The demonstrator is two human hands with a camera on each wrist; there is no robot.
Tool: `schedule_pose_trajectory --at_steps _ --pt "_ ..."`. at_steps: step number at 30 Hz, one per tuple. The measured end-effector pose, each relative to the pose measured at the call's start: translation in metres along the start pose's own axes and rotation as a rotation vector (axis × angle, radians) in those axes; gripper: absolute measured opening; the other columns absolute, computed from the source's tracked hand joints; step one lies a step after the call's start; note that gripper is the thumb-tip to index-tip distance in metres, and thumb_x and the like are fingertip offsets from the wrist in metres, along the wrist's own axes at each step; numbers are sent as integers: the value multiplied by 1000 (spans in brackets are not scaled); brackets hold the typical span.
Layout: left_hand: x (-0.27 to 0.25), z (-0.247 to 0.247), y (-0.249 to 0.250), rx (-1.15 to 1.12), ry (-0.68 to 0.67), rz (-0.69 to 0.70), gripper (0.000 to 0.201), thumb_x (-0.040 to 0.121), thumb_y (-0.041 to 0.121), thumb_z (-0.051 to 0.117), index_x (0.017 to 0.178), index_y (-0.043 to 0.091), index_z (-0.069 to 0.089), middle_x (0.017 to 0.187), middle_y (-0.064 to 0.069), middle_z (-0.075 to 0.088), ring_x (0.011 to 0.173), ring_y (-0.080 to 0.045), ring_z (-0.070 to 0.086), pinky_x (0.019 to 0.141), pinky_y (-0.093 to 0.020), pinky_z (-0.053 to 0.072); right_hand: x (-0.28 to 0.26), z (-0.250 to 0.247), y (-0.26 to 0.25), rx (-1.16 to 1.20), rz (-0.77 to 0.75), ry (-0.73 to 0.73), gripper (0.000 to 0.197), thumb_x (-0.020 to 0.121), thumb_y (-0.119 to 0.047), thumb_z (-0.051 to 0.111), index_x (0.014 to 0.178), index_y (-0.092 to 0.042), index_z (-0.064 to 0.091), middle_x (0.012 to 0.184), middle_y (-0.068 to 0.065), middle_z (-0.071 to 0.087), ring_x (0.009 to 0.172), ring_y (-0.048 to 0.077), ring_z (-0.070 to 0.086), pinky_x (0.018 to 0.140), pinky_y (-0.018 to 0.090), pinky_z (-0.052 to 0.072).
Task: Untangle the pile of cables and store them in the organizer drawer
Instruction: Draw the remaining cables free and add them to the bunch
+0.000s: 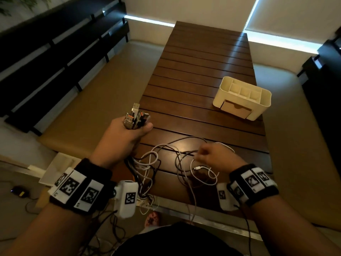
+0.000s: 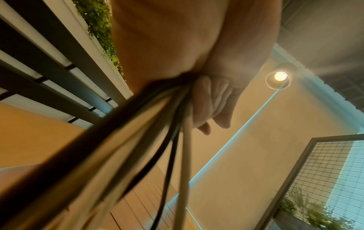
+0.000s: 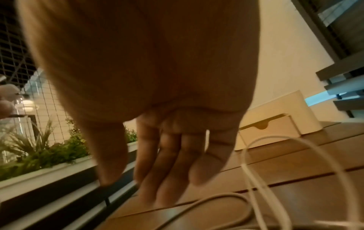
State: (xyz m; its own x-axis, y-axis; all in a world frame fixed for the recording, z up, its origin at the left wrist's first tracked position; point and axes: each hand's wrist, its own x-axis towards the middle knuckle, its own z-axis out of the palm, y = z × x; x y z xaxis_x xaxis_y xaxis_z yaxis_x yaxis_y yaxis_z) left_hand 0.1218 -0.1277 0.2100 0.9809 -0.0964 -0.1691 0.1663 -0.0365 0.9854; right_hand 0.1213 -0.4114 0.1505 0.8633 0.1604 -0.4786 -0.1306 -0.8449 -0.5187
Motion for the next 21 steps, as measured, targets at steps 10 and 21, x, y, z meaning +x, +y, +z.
schedule_pose_trajectory --at_steps 10,21 --pt "-27 -8 23 14 -77 41 26 91 20 67 78 7 48 50 2 30 40 -14 24 42 -23 25 93 78 -23 -273 -11 108 27 94 -29 63 113 -10 60 116 10 61 103 28 59 90 40 52" --pt "-17 -7 22 18 -80 28 16 95 14 63 91 0 55 53 -2 27 43 -14 22 43 -24 22 104 82 -3 -355 -69 98 20 95 -28 56 108 -15 65 106 7 63 96 26 60 85 41 55"
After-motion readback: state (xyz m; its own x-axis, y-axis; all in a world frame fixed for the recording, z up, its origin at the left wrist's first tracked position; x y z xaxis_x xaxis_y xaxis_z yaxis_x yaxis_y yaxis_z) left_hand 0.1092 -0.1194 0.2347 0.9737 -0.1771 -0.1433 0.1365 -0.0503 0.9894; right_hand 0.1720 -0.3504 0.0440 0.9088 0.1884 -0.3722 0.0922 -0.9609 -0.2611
